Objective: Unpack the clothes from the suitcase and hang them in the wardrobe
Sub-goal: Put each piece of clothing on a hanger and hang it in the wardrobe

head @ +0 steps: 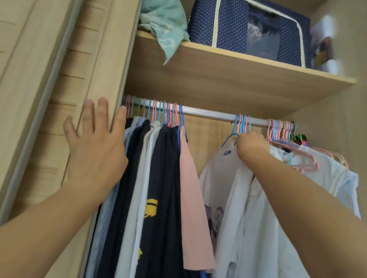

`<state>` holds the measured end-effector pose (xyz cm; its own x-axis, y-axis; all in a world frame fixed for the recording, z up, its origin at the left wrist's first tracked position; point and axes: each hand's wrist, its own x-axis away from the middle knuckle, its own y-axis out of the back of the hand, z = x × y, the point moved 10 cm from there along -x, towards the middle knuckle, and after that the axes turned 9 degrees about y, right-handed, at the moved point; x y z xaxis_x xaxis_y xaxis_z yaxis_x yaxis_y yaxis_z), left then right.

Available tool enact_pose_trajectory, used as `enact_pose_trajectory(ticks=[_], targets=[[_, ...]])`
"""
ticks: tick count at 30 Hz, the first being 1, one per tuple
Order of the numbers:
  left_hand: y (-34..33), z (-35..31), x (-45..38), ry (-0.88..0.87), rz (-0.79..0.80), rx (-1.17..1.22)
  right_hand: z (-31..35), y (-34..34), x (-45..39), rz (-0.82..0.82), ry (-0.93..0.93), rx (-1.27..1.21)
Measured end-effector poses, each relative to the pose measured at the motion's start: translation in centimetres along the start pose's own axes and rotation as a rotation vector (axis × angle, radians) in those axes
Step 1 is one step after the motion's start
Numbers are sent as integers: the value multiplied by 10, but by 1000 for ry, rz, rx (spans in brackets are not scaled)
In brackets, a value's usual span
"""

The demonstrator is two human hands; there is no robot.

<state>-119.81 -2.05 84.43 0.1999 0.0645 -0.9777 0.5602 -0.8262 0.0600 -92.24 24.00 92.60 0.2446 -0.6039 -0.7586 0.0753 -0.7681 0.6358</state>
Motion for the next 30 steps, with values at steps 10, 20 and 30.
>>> enact_pose_trajectory(ticks=[10,20,30], targets=[[6,-4,0,-10,49,-124,-22,14,-2,-73,149,49],[25,-82,27,-137,-5,86,-191,-7,29,-93,-92,-136],[43,-211,28,-310,11,211,-183,-30,7,-57,121,328]])
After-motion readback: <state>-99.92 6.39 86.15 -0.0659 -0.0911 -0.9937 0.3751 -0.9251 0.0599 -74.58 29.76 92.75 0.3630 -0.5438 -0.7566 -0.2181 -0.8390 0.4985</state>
